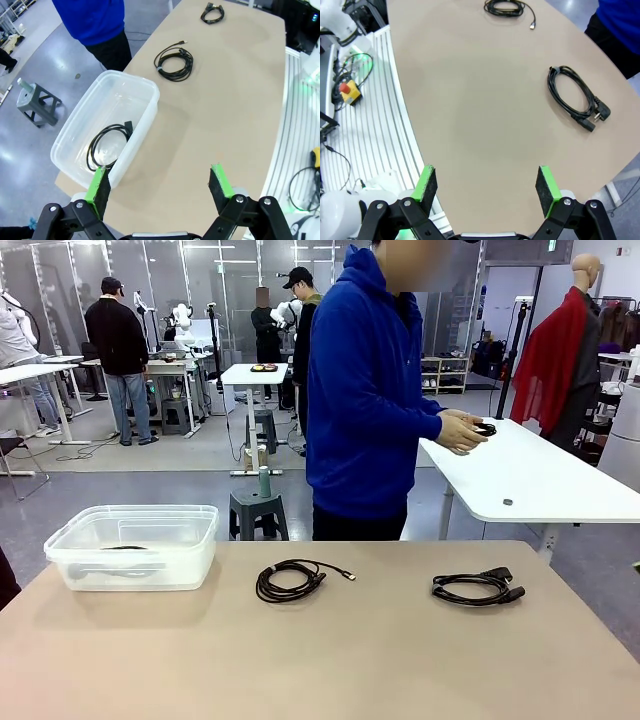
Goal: Organize and store the cables.
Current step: Place the Power Cable into the Organizing box.
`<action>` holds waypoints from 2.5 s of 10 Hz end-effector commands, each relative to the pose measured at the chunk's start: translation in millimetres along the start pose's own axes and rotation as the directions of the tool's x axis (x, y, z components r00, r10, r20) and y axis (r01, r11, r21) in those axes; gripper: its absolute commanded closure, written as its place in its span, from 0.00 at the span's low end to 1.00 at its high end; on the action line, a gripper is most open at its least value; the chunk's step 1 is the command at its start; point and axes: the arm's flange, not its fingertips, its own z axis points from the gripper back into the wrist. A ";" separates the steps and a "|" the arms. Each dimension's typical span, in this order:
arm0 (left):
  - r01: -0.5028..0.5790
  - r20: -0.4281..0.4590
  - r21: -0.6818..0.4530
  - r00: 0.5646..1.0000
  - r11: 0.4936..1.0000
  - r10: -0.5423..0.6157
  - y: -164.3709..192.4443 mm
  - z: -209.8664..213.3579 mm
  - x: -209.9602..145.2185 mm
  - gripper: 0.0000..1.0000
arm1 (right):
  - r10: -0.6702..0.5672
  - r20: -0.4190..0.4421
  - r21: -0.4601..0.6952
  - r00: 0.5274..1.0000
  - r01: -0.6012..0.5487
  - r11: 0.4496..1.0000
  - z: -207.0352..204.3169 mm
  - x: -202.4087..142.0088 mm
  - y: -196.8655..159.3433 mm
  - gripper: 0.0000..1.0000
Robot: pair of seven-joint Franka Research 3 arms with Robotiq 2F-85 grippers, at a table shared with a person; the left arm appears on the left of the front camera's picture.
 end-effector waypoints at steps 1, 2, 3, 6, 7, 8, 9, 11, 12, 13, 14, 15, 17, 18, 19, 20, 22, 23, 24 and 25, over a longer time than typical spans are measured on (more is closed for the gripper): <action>0.006 -0.006 0.001 1.000 1.000 -0.006 -0.3 0.9 1.3 0.00 | -0.083 -0.083 0.010 0.993 0.084 0.996 -35.9 56.4 -31.0 0.00; 0.006 -0.006 0.001 1.000 1.000 -0.006 -0.3 0.9 1.3 0.00 | -0.100 -0.114 0.015 0.988 0.102 0.995 -52.3 75.2 -42.3 0.00; 0.006 -0.006 0.001 1.000 1.000 -0.006 -0.3 0.9 1.3 0.00 | -0.108 -0.134 0.015 0.985 0.111 0.994 -64.0 90.5 -48.3 0.00; 0.006 -0.006 0.001 1.000 1.000 -0.006 -0.3 0.9 1.3 0.00 | -0.188 -0.198 -0.016 0.962 0.189 0.982 -97.3 130.8 -55.2 0.00; 0.006 -0.006 0.001 1.000 1.000 -0.006 -0.3 0.9 1.3 0.00 | -0.229 -0.227 -0.044 0.947 0.225 0.973 -110.3 143.6 -59.1 0.00; 0.006 -0.006 0.001 1.000 1.000 -0.006 -0.3 0.9 1.3 0.00 | -0.276 -0.248 -0.056 0.929 0.271 0.961 -123.3 153.8 -63.9 0.00; 0.006 -0.006 0.001 1.000 1.000 -0.006 -0.3 0.9 1.3 0.00 | -0.331 -0.257 -0.101 0.908 0.316 0.943 -140.3 166.3 -74.6 0.00; 0.006 -0.006 0.001 1.000 1.000 -0.006 -0.3 0.9 1.3 0.00 | -0.392 -0.301 -0.151 0.869 0.363 0.920 -180.0 189.7 -96.9 0.00; 0.006 -0.006 0.001 1.000 1.000 -0.006 -0.3 0.9 1.3 0.00 | -0.415 -0.316 -0.173 0.853 0.379 0.909 -196.9 195.9 -105.2 0.00; 0.006 -0.006 0.001 1.000 1.000 -0.006 -0.3 0.9 1.3 0.00 | -0.417 -0.336 -0.191 0.845 0.372 0.908 -213.5 199.1 -111.8 0.00; 0.006 -0.006 0.001 1.000 1.000 -0.006 -0.3 0.9 1.3 0.00 | -0.423 -0.348 -0.201 0.837 0.374 0.905 -228.8 199.5 -115.1 0.00; 0.006 -0.006 0.001 1.000 1.000 -0.006 -0.3 0.9 1.3 0.00 | -0.425 -0.355 -0.205 0.833 0.374 0.904 -241.1 199.8 -119.2 0.00; 0.006 -0.006 0.001 1.000 1.000 -0.006 -0.3 0.9 1.3 0.00 | -0.455 -0.356 -0.234 0.816 0.394 0.889 -259.7 193.8 -122.4 0.00; 0.006 -0.006 0.001 1.000 1.000 -0.006 -0.3 0.9 1.3 0.00 | -0.469 -0.368 -0.252 0.803 0.399 0.882 -271.7 188.0 -124.0 0.00; 0.006 -0.006 0.001 1.000 1.000 -0.006 -0.3 0.9 1.3 0.00 | -0.486 -0.371 -0.278 0.791 0.405 0.871 -285.9 180.9 -127.3 0.00; 0.006 -0.006 0.001 1.000 1.000 -0.006 -0.3 0.9 1.3 0.00 | -0.499 -0.377 -0.309 0.780 0.402 0.862 -295.1 175.8 -128.4 0.00; 0.006 -0.006 0.001 1.000 1.000 -0.006 -0.3 0.9 1.3 0.00 | -0.529 -0.369 -0.350 0.765 0.413 0.841 -304.4 167.4 -135.6 0.00; 0.006 -0.006 0.001 1.000 1.000 -0.006 -0.3 0.9 1.3 0.00 | -0.555 -0.361 -0.366 0.749 0.433 0.824 -310.1 161.4 -140.9 0.00; 0.006 -0.006 0.001 1.000 1.000 -0.006 -0.3 0.9 1.3 0.00 | -0.577 -0.366 -0.380 0.730 0.449 0.809 -319.4 154.0 -145.9 0.00; 0.006 -0.006 0.001 1.000 1.000 -0.006 -0.3 0.9 1.3 0.00 | -0.584 -0.376 -0.393 0.719 0.447 0.804 -326.7 149.7 -148.2 0.00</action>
